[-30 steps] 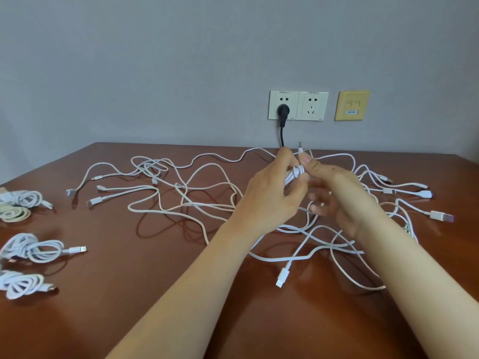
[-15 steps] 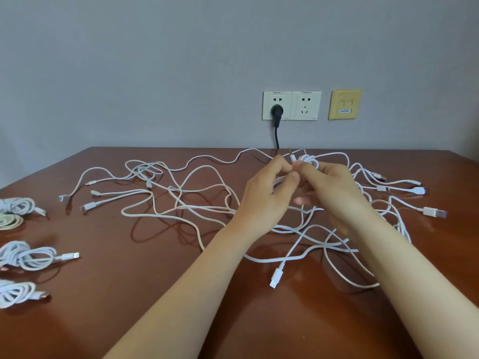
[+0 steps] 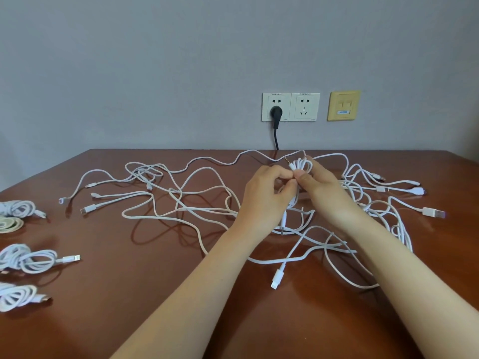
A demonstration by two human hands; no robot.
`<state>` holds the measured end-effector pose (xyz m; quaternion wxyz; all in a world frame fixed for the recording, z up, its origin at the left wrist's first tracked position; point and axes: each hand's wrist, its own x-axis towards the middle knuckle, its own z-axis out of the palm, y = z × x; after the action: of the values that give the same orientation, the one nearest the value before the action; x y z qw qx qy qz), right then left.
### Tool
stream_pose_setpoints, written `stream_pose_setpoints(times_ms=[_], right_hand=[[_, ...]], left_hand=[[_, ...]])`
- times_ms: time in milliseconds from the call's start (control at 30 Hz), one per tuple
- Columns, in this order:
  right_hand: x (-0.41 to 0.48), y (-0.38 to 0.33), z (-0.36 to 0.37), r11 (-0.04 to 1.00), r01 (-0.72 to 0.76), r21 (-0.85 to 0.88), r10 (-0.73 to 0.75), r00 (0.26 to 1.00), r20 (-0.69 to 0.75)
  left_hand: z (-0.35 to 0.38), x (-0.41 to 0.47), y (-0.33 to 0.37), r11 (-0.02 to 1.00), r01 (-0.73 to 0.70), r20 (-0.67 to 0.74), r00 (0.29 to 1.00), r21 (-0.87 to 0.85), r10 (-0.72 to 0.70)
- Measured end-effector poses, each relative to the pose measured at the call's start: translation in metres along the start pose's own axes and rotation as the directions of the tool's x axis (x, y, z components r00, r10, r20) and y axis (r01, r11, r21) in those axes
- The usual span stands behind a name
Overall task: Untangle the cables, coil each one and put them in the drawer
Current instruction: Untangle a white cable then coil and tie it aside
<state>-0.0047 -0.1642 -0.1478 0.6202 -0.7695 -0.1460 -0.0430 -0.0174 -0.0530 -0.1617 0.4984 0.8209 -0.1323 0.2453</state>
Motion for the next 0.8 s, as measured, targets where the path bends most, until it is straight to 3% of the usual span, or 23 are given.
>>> stream_pose_setpoints(times_ms=[133,300,500,800], right_hand=[[0.002,0.004,0.001,0.995,0.021,-0.097,-0.027,0.998,-0.057],[-0.003,0.000,0.006,0.988,0.149,0.050,-0.133,0.962,-0.240],[-0.010,0.004,0.010,0.881,0.307,-0.360,-0.416,0.865,-0.280],[-0.009,0.005,0.009,0.886,0.261,-0.384,-0.379,0.884,-0.274]], left_hand=[[0.002,0.000,-0.002,0.997,0.006,-0.029,1.000,-0.079,-0.008],[-0.001,0.003,0.000,0.964,0.051,-0.040,0.997,-0.261,-0.064],[-0.004,0.004,-0.003,0.940,0.097,0.012,0.995,-0.326,-0.098],[-0.005,0.004,-0.004,0.956,0.123,-0.032,0.990,-0.266,-0.136]])
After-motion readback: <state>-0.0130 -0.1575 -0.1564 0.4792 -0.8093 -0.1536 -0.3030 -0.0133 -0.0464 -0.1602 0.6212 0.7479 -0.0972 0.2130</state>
